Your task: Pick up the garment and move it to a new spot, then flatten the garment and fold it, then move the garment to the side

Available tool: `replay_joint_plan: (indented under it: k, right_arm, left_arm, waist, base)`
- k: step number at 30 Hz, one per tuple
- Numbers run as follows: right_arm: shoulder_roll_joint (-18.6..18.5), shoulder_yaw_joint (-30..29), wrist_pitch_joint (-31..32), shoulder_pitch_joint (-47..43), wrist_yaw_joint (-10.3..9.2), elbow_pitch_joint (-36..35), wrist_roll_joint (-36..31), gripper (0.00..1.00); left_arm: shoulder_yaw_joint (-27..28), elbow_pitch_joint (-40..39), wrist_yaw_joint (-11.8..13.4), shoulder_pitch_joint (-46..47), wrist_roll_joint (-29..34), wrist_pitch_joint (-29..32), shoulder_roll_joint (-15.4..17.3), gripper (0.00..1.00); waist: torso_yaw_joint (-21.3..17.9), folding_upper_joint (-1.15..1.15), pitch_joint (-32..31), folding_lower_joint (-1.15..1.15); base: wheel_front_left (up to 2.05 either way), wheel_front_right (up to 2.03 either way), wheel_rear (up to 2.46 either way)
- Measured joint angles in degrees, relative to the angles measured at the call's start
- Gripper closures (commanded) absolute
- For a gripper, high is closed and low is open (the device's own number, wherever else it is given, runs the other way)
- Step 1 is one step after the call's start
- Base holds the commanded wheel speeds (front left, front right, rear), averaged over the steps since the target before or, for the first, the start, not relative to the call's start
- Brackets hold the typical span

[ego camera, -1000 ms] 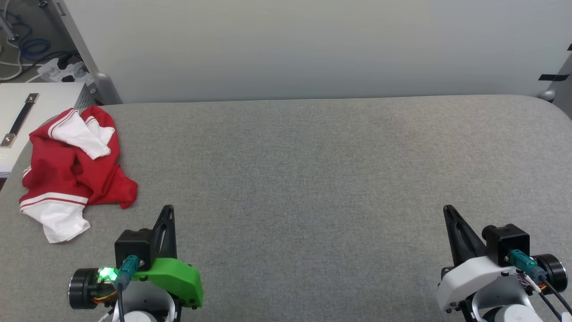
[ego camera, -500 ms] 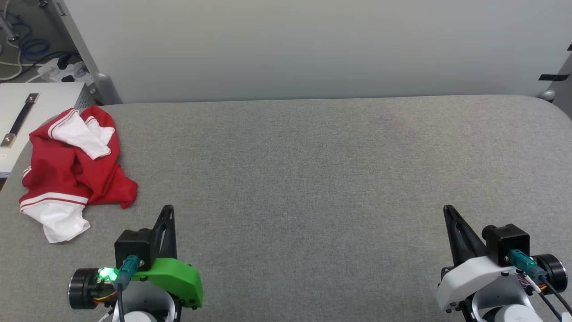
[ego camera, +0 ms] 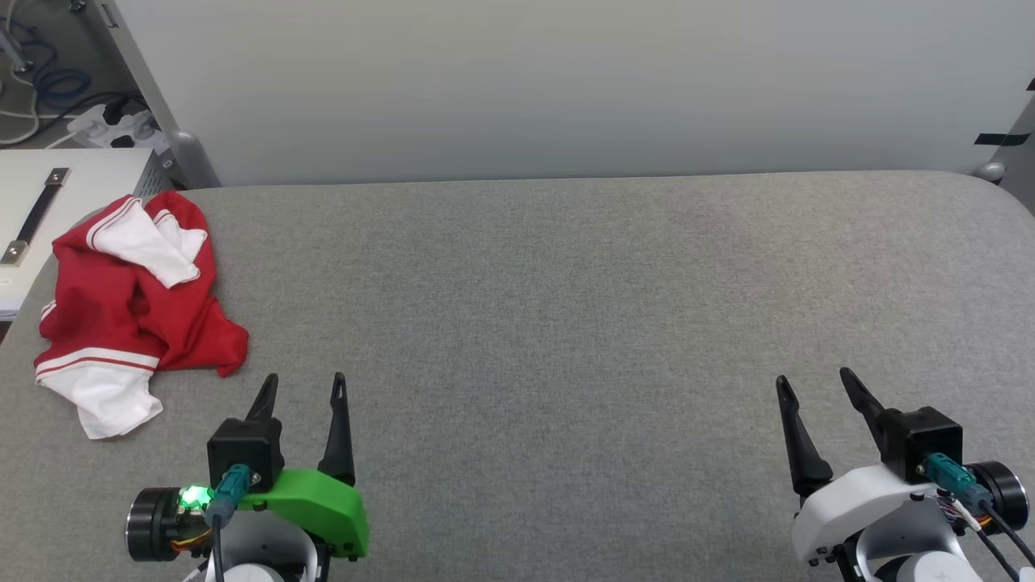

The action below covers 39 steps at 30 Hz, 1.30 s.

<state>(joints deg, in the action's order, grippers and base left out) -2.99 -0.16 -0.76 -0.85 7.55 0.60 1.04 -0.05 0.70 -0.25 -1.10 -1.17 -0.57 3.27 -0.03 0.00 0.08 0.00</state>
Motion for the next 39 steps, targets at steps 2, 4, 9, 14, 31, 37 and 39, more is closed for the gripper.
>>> replay_joint_plan:
  k: [2,4,9,14,31,37,39]
  right_arm:
    - [0.00,-0.11,-0.10,0.00,0.00,0.05,0.18,0.00]
    - [0.00,-0.21,-0.53,0.00,0.00,0.14,0.24,0.00]
    - [0.00,-0.45,-1.04,0.00,0.00,0.36,0.52,0.00]
    - [0.00,-0.59,-1.60,0.00,0.00,0.44,0.76,0.00]
    - [0.00,-1.10,-3.60,0.00,0.00,-1.12,2.40,0.00]
    - [0.00,-1.21,-4.32,0.01,0.00,-1.64,3.26,0.00]
    - [0.01,-1.20,-4.60,0.01,0.00,-1.53,3.16,0.00]
  left_arm:
    - [-0.07,0.18,0.00,0.00,-0.26,-0.26,0.00,0.00]
    - [-0.14,0.32,0.00,0.00,-0.51,-0.51,0.00,0.00]
    - [-0.41,0.56,-0.01,0.00,-1.04,-1.13,0.00,0.00]
    - [-0.78,0.68,-0.02,0.00,-1.69,-1.76,0.00,0.00]
    - [-0.81,-0.63,-0.53,0.01,-3.52,-3.70,-0.01,0.00]
    - [-0.85,-1.08,-0.60,0.01,-4.52,-4.48,-0.01,0.00]
    - [-0.91,-0.93,-0.62,0.01,-4.98,-4.71,-0.01,0.00]
  waist:
    - [0.01,0.00,0.00,0.00]
    - [0.01,0.00,0.00,0.00]
    - [0.03,0.00,-0.05,0.00]
    - [0.03,0.00,-0.12,0.00]
    - [0.43,0.00,0.38,0.00]
    - [0.63,0.00,0.58,0.00]
    - [0.67,0.00,0.61,0.00]
  base:
    - [0.00,0.00,0.00]
    - [0.00,0.00,0.00]
    - [0.00,0.00,0.00]
    - [0.00,0.00,0.00]
    - [0.00,0.00,0.00]
    - [0.00,0.00,0.00]
    - [0.00,0.00,0.00]
